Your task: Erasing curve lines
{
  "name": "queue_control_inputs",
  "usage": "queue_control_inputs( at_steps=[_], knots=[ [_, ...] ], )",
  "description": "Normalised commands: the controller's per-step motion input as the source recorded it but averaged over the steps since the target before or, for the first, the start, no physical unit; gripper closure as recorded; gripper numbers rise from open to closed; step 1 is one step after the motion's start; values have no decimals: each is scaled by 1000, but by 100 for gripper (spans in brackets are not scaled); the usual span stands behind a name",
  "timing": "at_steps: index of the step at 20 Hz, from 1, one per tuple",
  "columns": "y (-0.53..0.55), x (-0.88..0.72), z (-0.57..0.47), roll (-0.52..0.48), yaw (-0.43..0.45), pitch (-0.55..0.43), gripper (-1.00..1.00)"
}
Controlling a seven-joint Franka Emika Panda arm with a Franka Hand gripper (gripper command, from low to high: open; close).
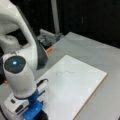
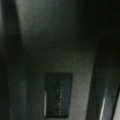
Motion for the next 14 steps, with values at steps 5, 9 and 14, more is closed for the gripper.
queue_control_inputs(
  at_steps=[5, 9, 14],
  knots=[
    [-47, 60, -39, 55, -104, -57, -100],
    [-50, 71, -47, 67, -104, -63, -100],
    [-45, 59, -45, 69, -111, -62, 100]
  ],
)
